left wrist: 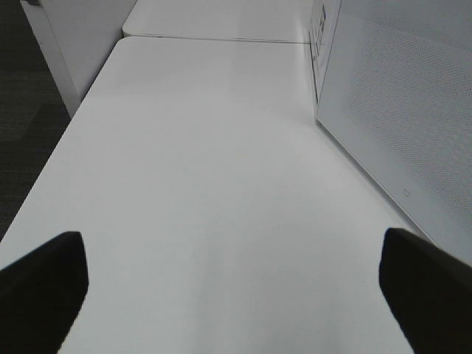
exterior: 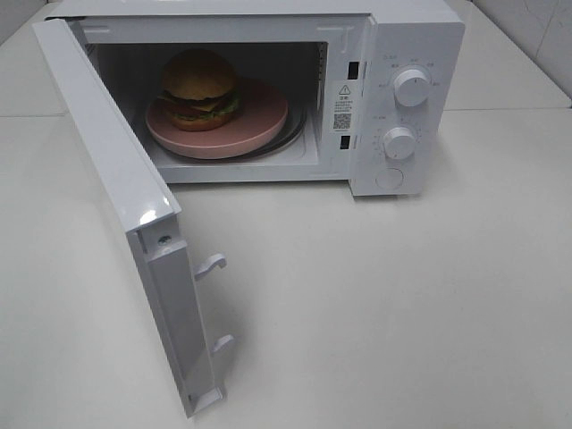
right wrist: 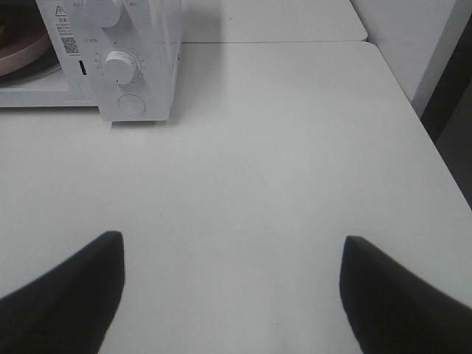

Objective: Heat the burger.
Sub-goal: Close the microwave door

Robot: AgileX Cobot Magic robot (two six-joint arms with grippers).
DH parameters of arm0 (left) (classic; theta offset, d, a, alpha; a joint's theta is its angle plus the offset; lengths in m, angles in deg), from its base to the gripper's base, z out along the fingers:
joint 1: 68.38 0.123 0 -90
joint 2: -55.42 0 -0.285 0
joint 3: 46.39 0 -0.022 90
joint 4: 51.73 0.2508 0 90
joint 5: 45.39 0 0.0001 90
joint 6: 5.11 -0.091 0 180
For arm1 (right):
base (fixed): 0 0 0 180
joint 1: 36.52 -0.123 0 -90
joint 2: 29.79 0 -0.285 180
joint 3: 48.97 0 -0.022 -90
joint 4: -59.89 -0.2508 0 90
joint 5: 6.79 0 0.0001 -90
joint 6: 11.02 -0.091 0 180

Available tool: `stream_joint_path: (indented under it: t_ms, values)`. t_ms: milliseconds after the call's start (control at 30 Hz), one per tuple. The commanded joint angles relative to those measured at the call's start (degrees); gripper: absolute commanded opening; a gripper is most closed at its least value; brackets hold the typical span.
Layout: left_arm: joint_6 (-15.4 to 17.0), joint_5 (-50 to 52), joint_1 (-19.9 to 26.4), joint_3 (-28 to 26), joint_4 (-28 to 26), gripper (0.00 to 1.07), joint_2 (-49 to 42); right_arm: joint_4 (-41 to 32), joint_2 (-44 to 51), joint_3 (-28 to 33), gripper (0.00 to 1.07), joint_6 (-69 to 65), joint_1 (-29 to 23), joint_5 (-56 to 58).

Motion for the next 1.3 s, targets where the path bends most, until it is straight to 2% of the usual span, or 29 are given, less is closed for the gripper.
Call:
stream_joint_path:
  t_ms: [33,833,1033,1133,1300]
  values:
    - [-0.3,0.4,0.2,0.1,0.1,1.06,-1.0,0.3,1.8,0.1,0.76,0.0,0.2,-0.3]
    - [-0.3,0.4,0.2,0.1,0.1,1.06,-1.0,0.3,1.8,0.1,0.76,0.0,0.2,-0.3]
    - [-1.5,0.9,0.2,-0.1,0.5,1.06,-1.0,0.3,1.8,0.1,0.76,0.0,0.2,-0.3]
    - [-0.9,2.9,0.2,-1.6,0.3,1.06,0.5,0.3,1.8,0.1,0.76,0.0,0.2,-0.3]
    - [-2.5,10.2,0.2,-4.4,-1.4,1.06,8.1,0.3,1.8,0.1,0.76,0.0,0.2,-0.3]
